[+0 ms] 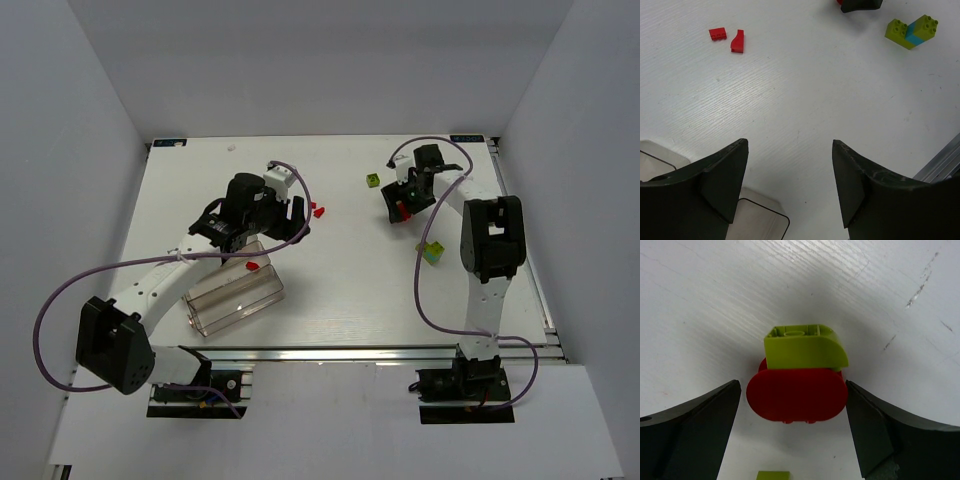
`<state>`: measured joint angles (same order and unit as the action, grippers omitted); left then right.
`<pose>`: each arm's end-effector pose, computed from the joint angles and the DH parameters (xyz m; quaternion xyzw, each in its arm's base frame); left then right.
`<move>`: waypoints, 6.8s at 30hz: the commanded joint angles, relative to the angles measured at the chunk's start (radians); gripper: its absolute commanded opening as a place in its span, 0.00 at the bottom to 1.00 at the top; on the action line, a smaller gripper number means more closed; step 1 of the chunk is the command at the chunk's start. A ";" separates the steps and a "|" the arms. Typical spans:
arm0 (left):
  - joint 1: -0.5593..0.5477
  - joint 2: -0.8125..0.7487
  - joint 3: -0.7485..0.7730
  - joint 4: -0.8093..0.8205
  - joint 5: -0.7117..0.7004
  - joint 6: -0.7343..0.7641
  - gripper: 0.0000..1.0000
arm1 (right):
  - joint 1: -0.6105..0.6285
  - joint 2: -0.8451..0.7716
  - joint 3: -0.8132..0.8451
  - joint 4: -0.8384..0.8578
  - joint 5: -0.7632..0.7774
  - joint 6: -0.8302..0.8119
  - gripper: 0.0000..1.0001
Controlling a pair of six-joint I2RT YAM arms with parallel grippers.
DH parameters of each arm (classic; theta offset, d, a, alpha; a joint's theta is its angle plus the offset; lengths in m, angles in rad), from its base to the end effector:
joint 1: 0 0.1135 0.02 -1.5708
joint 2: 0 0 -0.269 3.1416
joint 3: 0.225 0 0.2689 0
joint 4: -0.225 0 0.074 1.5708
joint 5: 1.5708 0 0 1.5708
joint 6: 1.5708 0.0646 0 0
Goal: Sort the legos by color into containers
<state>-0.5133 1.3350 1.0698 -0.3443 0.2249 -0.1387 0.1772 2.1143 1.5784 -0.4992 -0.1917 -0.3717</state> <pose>0.2875 -0.1786 0.2858 0.2150 0.8560 -0.2414 0.4034 0.4755 0.0977 0.1433 -0.2845 0.9171 0.0663 0.2712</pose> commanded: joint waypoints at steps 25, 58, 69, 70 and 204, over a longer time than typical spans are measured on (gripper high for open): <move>0.004 -0.010 -0.016 0.008 0.036 0.004 0.78 | 0.016 -0.005 0.026 0.011 0.043 -0.030 0.30; -0.099 0.194 -0.041 0.390 0.458 -0.426 0.95 | 0.212 -0.903 -0.695 0.096 -0.465 -0.716 0.00; -0.149 0.233 -0.014 0.370 0.390 -0.441 0.92 | 0.294 -0.889 -0.684 0.169 -0.331 -0.602 0.00; -0.149 0.236 -0.014 0.372 0.384 -0.447 0.91 | 0.297 -0.890 -0.684 0.168 -0.333 -0.598 0.00; -0.057 -0.062 0.017 -0.682 -0.476 -0.214 0.71 | 0.318 -0.864 -0.732 0.288 -0.425 -0.498 0.00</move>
<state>-0.5663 1.3567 1.0374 -1.0214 -0.1753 -0.3244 0.4614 1.2102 0.7773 -0.1905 -0.5400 -0.8555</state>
